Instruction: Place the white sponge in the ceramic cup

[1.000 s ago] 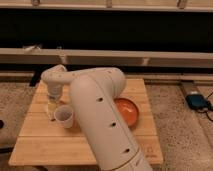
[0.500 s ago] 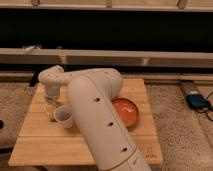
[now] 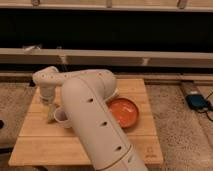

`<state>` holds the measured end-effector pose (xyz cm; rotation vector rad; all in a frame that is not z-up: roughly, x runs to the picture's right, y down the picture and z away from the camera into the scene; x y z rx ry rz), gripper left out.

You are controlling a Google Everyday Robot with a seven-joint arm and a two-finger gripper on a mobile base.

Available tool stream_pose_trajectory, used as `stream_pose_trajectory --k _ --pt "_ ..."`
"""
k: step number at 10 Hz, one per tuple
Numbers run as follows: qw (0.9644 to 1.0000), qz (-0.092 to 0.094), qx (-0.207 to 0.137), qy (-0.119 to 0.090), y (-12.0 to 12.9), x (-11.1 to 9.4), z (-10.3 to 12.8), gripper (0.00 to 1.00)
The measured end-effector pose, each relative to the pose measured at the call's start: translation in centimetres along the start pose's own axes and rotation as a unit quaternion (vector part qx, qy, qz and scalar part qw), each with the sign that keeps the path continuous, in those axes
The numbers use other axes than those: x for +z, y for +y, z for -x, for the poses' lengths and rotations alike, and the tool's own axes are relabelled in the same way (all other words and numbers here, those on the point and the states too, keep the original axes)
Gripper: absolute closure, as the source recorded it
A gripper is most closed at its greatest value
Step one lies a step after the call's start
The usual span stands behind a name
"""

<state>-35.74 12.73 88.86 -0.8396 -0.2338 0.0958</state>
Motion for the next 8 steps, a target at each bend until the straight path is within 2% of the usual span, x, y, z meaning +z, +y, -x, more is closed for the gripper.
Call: stream_pose_trajectory --k 3,5,8 --pt "0.9999 0.003 -0.002 0.012 -0.05 0.60 -0.11 0.21" --pt "0.9998 0.000 -0.004 0.018 -0.14 0.73 -0.21 0.34" --pt "0.9998 -0.010 -0.005 0.017 -0.32 0.31 -0.13 0.67"
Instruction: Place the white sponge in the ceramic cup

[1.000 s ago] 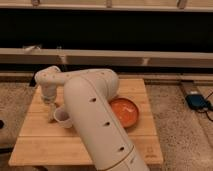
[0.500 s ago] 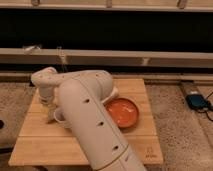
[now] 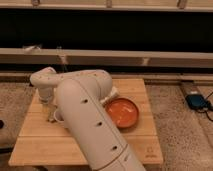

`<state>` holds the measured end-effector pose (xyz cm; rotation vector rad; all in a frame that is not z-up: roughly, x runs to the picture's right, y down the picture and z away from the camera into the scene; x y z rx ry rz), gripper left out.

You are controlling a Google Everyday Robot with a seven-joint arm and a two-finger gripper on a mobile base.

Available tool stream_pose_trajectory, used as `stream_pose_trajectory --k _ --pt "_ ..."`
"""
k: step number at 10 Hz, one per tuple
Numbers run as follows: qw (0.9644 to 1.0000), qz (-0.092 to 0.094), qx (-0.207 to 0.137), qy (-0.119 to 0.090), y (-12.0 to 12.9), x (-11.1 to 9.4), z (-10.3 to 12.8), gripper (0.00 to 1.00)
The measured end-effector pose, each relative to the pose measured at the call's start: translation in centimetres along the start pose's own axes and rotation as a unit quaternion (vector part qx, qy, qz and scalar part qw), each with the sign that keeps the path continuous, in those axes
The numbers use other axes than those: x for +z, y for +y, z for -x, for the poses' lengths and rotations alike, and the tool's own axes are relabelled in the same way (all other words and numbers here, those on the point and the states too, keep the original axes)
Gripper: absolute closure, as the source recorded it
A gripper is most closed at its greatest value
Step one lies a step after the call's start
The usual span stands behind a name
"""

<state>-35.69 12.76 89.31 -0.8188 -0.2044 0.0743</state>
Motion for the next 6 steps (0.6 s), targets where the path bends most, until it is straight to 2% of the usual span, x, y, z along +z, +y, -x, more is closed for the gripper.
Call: stream_pose_trajectory --k 2,6 --pt "1.0000 -0.008 0.000 -0.005 -0.1 -0.4 0.1 0.84" --pt "0.9993 -0.028 -0.004 -0.024 -0.3 -2.1 0.5 0.86"
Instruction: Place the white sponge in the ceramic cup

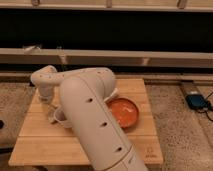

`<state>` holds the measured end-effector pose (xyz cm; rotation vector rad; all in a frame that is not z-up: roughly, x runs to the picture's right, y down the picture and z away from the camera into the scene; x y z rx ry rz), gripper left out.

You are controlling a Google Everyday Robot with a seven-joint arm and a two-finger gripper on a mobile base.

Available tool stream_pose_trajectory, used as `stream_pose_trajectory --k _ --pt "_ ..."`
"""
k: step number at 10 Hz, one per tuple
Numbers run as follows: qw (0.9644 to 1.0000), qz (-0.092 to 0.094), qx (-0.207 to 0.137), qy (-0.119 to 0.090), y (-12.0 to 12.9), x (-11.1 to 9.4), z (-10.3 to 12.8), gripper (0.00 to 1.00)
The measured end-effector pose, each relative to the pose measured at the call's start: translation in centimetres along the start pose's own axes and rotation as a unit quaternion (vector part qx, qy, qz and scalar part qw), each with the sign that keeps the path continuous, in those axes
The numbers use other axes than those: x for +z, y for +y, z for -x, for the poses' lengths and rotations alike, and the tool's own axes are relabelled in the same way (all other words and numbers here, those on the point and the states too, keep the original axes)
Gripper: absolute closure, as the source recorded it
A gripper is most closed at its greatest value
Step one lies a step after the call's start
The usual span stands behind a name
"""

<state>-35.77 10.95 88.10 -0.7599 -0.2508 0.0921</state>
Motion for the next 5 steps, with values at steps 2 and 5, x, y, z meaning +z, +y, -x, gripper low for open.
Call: stream_pose_trajectory --k 2,5 --pt "0.9998 -0.012 -0.005 -0.013 -0.1 -1.2 0.5 0.86" --pt "0.9980 -0.039 -0.010 -0.048 -0.3 -3.7 1.5 0.86"
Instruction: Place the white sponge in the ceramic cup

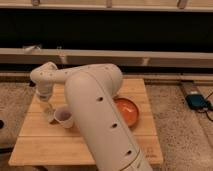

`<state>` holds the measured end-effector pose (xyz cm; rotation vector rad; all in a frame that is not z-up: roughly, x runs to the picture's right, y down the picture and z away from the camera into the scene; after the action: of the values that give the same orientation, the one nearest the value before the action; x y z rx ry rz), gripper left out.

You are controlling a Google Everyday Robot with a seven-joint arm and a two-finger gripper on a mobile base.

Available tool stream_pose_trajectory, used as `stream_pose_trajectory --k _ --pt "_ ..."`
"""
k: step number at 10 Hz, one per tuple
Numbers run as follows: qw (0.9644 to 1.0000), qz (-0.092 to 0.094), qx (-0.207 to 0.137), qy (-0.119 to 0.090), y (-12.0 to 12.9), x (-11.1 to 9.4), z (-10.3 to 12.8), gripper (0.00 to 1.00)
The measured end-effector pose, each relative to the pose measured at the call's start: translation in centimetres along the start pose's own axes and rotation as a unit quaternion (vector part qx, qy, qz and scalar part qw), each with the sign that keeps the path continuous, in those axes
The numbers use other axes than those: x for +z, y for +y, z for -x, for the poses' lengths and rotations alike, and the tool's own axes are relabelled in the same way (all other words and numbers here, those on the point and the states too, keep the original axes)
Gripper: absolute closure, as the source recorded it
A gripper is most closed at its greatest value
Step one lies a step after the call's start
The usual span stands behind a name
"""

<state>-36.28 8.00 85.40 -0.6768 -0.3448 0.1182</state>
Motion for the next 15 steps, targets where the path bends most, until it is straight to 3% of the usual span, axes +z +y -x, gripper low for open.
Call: stream_pose_trajectory --k 3,6,9,11,15 --pt "0.9988 -0.032 0.002 -0.036 -0.7 -2.9 0.7 0.86" --pt "0.9933 -0.081 0.013 -0.081 -1.6 -7.6 0.7 0.86" --pt "0.9821 -0.136 0.023 -0.128 -1.7 -13.3 -0.2 0.86" --pt "0.9719 -0.172 0.028 -0.158 -1.3 -16.8 -1.0 0.86" --pt "0.9555 -0.216 0.039 -0.197 0.6 -20.6 -3.2 0.86"
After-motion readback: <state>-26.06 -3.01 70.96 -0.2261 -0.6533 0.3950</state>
